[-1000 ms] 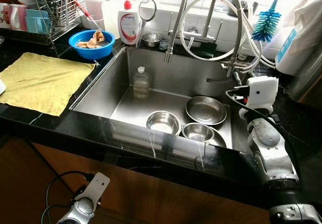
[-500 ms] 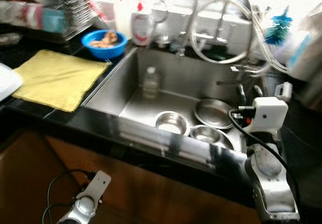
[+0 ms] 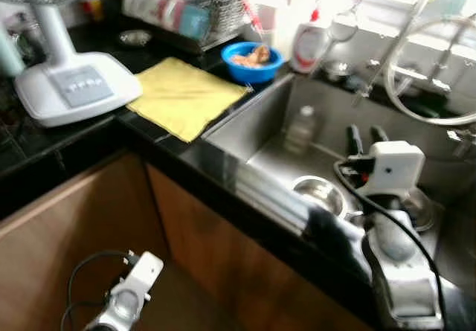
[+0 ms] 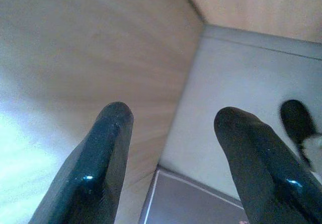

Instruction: Kitchen organization

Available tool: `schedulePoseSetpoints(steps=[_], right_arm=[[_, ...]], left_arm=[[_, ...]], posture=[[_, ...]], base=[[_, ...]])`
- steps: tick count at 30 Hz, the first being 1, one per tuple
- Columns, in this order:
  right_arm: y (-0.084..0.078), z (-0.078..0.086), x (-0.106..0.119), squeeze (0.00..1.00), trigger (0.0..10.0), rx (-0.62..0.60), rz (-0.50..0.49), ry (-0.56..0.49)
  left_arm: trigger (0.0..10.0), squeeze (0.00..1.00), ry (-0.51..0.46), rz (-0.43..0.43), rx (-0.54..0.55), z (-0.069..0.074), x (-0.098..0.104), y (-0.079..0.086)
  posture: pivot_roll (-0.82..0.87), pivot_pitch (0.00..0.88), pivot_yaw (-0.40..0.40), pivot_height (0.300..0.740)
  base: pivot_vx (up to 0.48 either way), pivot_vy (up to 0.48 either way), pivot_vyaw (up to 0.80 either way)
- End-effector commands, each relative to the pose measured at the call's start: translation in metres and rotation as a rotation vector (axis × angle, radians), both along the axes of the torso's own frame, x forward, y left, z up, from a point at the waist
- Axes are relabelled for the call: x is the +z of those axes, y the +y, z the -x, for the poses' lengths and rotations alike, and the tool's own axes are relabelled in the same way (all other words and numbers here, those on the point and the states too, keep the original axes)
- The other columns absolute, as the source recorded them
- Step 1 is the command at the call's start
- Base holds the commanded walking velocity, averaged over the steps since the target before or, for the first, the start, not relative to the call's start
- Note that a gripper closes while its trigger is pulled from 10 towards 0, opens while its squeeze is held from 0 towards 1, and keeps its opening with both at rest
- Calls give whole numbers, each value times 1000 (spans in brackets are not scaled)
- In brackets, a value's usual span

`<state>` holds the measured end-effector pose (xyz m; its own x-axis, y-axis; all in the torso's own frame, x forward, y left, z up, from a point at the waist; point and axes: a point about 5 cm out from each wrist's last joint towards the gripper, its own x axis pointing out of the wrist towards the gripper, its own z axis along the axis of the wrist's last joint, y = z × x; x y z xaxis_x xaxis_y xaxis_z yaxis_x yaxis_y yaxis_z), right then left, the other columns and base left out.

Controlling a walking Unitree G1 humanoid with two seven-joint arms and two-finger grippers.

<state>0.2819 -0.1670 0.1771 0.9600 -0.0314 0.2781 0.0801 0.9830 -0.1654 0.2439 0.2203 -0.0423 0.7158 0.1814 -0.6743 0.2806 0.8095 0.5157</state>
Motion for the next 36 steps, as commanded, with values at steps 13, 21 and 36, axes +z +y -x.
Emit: schedulePoseSetpoints(steps=[13,21,36], right_arm=[[-9,2,3,0,10000,-23,20,3],[-10,0,3,0,10000,-18,23,10],[-15,1,0,0,10000,-24,-1,33]], left_arm=[[10000,0,17,321,458,14,-9,8],[10000,0,55,404,516,22,-16,5],[10000,0,74,418,462,22,-18,-5]], posture=[[-23,0,-41,740],[-16,0,-53,740],[-23,0,-60,740]], base=[[0,0,800],[0,0,800],[0,0,693]])
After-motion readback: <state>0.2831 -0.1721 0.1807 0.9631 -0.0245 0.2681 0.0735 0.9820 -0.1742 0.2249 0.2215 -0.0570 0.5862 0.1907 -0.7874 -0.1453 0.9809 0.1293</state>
